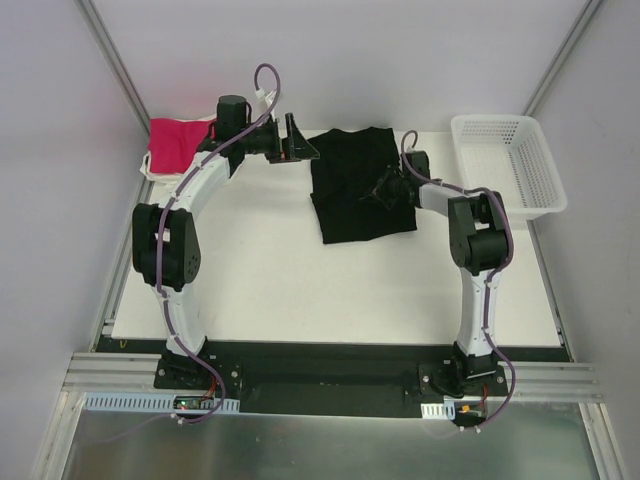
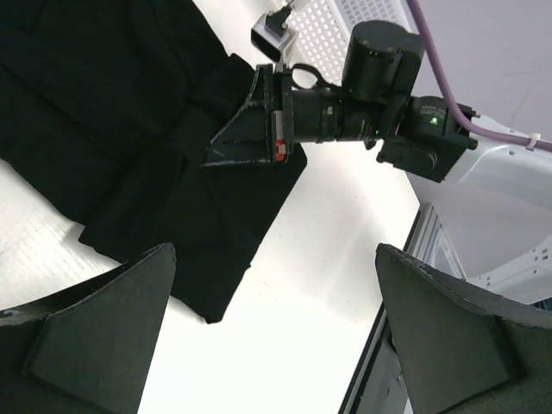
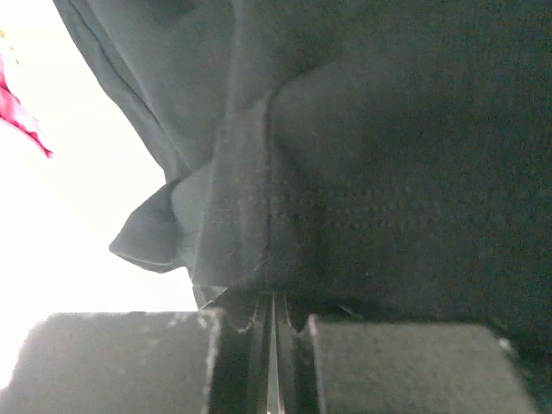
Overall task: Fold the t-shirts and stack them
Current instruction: Fold the folded rectangular tshirt in 1/3 of the way
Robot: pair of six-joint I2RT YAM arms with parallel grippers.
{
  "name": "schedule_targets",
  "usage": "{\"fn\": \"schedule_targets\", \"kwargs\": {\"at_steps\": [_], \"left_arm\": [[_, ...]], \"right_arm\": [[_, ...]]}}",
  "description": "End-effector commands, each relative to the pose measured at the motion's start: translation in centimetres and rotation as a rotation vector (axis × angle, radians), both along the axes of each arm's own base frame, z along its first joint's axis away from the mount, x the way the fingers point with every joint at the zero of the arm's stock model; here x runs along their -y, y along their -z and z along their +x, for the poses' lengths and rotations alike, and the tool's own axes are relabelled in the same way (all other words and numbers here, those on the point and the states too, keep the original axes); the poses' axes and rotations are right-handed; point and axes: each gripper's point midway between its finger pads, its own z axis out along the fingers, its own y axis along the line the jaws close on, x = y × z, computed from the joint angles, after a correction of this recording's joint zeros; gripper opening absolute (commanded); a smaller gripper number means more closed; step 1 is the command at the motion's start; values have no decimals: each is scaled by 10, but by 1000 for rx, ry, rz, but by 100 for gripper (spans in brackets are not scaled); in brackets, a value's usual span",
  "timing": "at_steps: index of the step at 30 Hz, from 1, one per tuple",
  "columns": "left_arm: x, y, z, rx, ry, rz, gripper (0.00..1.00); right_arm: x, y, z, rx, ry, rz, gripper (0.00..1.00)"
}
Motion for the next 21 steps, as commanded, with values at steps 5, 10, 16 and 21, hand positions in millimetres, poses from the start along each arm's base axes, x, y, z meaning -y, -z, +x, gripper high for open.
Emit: {"fn": "schedule_targets", "kwargs": {"at_steps": [5, 10, 16, 21], "left_arm": [[-4, -15, 8, 66, 31, -26, 99], [-3, -11, 7, 55, 37, -27, 99], [-2, -3, 9, 33, 39, -28, 99], [2, 5, 8, 8, 73, -53, 99]], "right_arm": [[2, -34, 45, 95, 17, -9, 1], [0, -40, 73, 115, 20, -18, 1], [1, -48, 111, 153, 51, -8, 2], [24, -56, 112, 151, 77, 3, 3]]}}
